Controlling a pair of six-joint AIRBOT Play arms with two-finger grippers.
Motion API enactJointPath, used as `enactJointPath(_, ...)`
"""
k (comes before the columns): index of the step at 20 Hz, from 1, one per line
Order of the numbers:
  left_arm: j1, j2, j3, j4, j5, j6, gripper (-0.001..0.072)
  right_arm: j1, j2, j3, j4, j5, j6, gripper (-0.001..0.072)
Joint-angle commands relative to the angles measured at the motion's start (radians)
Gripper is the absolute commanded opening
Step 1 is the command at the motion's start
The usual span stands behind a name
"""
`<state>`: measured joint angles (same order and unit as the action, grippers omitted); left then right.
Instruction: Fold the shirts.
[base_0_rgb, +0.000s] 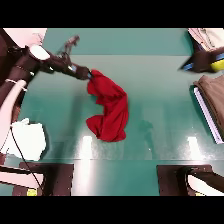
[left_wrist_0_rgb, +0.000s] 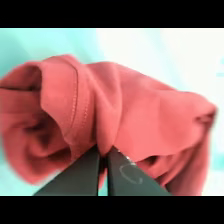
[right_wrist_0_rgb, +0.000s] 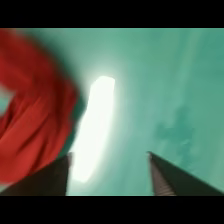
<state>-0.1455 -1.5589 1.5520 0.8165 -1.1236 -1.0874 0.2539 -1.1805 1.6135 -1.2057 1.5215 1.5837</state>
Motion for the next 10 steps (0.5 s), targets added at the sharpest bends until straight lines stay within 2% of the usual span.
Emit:
enactJointPath(1,0.015,0.089,0.159,0.172,-0.103,-0.024,0.003,0.21,0.003,-0.28,0.115,-0.161,0.016,0.0588)
enactJointPath(3,0.015,0.132,0.197,0.196,-0.116,-0.024,0.003,0.316,0.003,-0.468,0.169,-0.355,0.016,0.0588)
enactJointPath(6,0.015,0.172,0.201,0.211,-0.121,-0.025,0.003,0.39,0.001,-0.682,0.412,-0.606,0.003,0.0587)
enactJointPath(8,0.015,0.171,0.201,0.213,-0.129,-0.042,0.003,0.423,-0.025,-0.732,0.505,-0.627,-0.044,0.0587)
enactJointPath(10,0.015,0.169,0.201,0.213,-0.135,-0.061,0.003,0.486,-0.069,-0.735,0.517,-0.628,-0.05,0.0587)
